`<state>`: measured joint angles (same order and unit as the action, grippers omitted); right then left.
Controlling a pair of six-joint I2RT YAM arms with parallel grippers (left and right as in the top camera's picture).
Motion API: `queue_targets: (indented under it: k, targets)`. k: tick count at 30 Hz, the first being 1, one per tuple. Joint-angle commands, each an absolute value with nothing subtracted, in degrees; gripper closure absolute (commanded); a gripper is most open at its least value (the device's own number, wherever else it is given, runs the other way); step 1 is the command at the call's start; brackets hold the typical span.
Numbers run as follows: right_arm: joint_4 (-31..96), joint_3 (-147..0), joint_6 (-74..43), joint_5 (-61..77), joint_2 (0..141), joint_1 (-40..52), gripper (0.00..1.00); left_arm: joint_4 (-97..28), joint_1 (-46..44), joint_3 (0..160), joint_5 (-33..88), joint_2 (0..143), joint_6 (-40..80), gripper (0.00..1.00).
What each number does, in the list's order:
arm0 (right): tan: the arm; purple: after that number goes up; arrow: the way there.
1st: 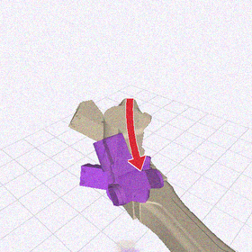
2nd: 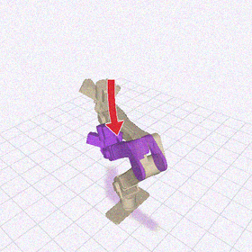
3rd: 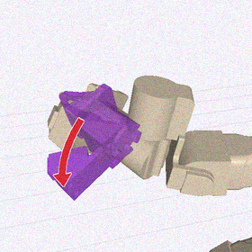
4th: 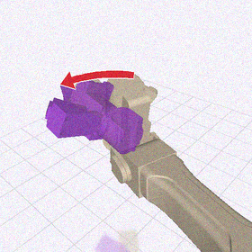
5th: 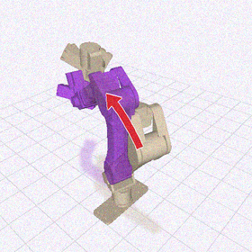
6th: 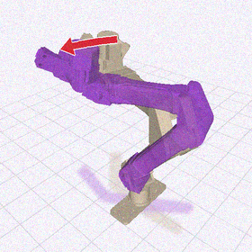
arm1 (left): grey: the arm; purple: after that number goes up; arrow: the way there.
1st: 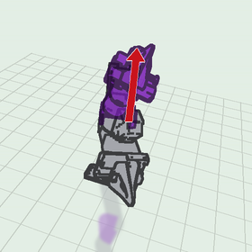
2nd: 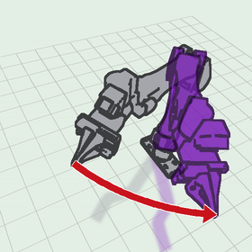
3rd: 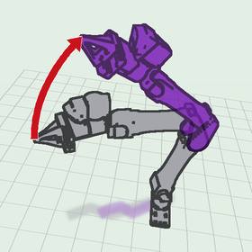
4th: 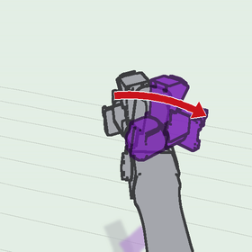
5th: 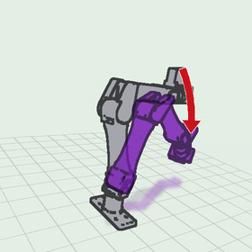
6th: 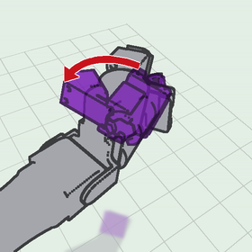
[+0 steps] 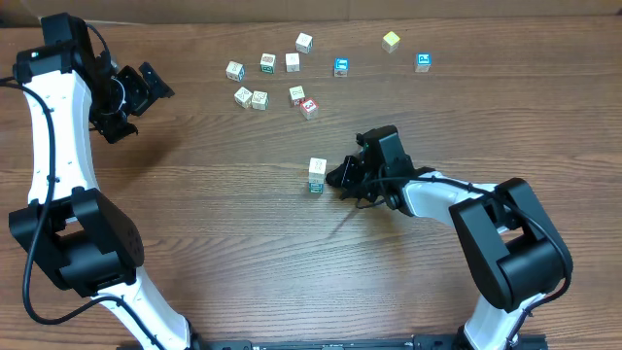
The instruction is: Form a tower
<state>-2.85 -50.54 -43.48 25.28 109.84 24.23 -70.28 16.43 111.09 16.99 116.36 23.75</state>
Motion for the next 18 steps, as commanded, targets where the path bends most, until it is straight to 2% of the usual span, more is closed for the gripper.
queue_targets:
  k: [1,18]
  targets:
    - [-3.46,-50.22,-43.27,25.21,110.61,24.93,0.96,-70.22,16.08,111.87,17.43,116.14,22.70,0.00]
    - [-3.60,-50.22,-43.46,22.50,110.61,24.91,0.96,-70.22,16.08,111.87,17.43,116.14,22.70,0.00]
